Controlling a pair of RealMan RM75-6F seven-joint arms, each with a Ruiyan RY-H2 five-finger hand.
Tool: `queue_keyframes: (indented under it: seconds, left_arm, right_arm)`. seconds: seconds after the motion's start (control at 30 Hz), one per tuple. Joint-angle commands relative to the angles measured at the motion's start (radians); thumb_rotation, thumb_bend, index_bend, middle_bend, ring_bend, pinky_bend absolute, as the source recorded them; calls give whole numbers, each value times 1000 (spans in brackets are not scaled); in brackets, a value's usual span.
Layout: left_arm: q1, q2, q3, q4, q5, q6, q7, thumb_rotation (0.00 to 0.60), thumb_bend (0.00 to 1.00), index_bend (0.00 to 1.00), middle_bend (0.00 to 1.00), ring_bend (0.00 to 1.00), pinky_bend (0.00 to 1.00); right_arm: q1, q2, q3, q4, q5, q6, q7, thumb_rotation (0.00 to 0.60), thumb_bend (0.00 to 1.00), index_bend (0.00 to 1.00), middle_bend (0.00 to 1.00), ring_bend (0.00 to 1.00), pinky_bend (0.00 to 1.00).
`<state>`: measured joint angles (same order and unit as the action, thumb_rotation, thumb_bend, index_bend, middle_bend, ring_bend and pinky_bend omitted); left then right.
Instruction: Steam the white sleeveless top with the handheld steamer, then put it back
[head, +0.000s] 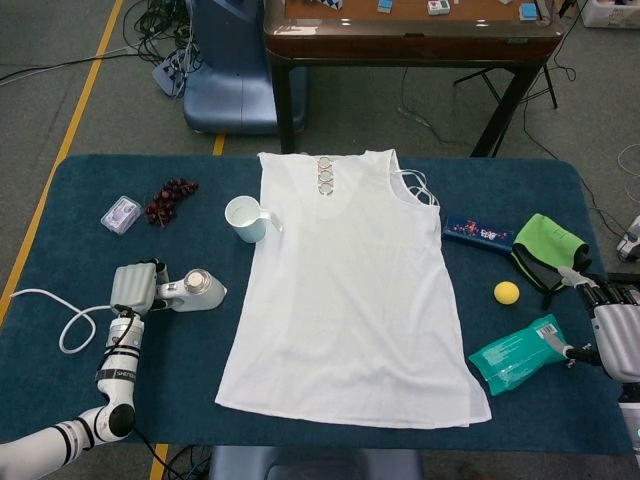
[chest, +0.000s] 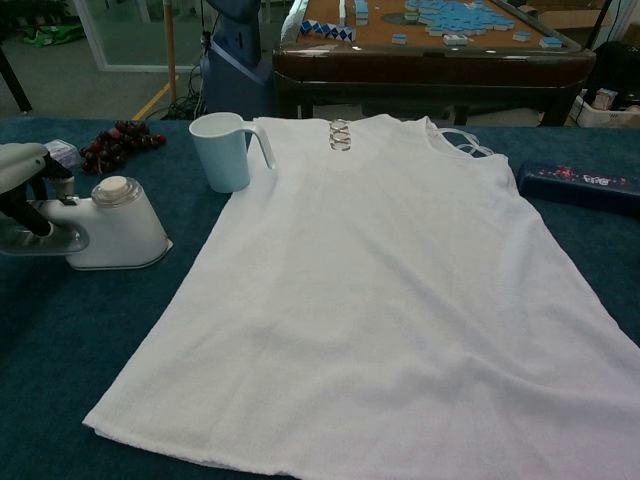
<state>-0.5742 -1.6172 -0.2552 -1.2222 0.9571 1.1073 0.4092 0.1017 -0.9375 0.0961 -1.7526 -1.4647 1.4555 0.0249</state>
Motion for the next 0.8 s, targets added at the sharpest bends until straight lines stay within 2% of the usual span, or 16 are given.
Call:
queue_keyframes:
  seconds: [0.03,0.3,0.47,0.8]
  left_arm:
    - [-3,-8,4,12,16,10,-3,600,270,645,541,492,508]
    - [-2,12,16,-4,6,-14,20,600,277,678,728,649,672]
    - [2,23,15,-6,19,-39,-42,600,278,681,798,716,781]
    - [4,58,16,14,92,-121,-255,600,279,695,834,744,811]
  right_arm:
    - [-1,0,-1,0,2,-2,-1,600,141,151,281,184,221]
    - [-3,3,-2,-2,1,1,0,600,141,151,282,185,221]
    - [-1,7,-4,-8,-2,-5,-4,600,141,151,282,185,221]
    - [-2,13,-9,-29,-7,-7,-21,600,142,151,282,184,221]
